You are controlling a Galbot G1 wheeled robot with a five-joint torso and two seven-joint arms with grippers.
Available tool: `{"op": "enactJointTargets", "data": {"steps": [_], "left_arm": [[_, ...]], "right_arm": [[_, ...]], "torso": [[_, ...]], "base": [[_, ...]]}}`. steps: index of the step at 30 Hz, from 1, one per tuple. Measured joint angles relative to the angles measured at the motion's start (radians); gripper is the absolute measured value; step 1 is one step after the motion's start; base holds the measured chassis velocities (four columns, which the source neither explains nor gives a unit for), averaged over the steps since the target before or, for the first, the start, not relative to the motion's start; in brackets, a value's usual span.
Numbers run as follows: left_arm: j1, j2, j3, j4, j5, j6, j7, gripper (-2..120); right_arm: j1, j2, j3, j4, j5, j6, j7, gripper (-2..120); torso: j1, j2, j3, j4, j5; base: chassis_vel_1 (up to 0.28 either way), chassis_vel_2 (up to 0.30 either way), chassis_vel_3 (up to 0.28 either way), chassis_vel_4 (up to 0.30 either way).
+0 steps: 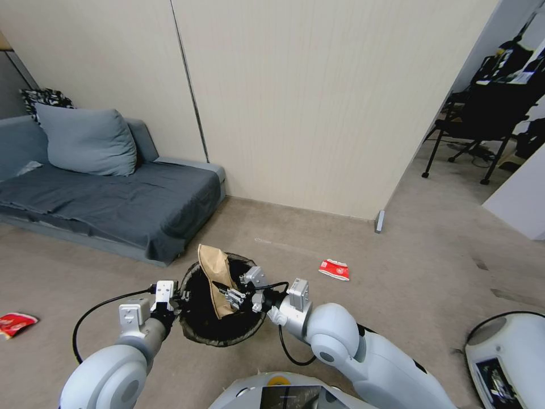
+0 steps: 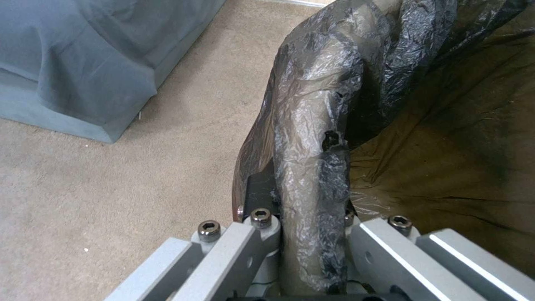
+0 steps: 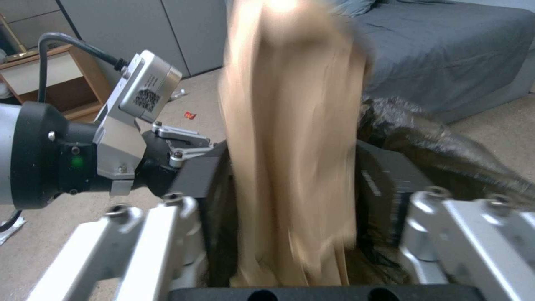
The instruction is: Pick up the trash bin, then pick up the garbage from the floor and place it into the trash bin.
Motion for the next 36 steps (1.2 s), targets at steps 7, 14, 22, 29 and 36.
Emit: {"op": "enactJointTargets", "data": {"steps": [7,14,22,29,36], "left_arm": [[-0.008,0.003,0.002,0.0,-0.006,0.0,-0.005,2],[-0.018,0.008,0.002,0.0,-0.015,0.0,-0.008,2],[-0.026,0.003,0.004,0.0,-0.015,-0.001,-0.008,2],[-0.038,-0.006,0.007,0.0,0.006,-0.001,-0.005,2],[-0.026,-0.024,0.004,0.0,0.029,-0.001,0.008,2]], "right_arm": [[-0.004,0.003,0.021,0.0,0.015,-0.002,0.003,91],[-0.004,-0.014,0.082,0.049,0.087,0.001,0.008,100],[-0.084,-0.078,0.279,0.174,0.175,0.081,-0.005,100],[-0.195,-0.13,0.536,0.215,0.179,0.142,0.023,100],[-0.363,-0.121,0.662,0.215,0.038,0.222,0.13,100]], "torso": [[0.0,0.0,0.0,0.0,0.0],[0.0,0.0,0.0,0.0,0.0],[0.0,0.0,0.0,-0.0001,0.0002],[0.0,0.0,0.0,0.0,0.0002],[0.0,0.0,0.0,0.0,0.0002]], "base": [[0.0,0.0,0.0,0.0],[0.0,0.0,0.0,0.0],[0.0,0.0,0.0,0.0],[0.0,0.0,0.0,0.0],[0.0,0.0,0.0,0.0]]}}
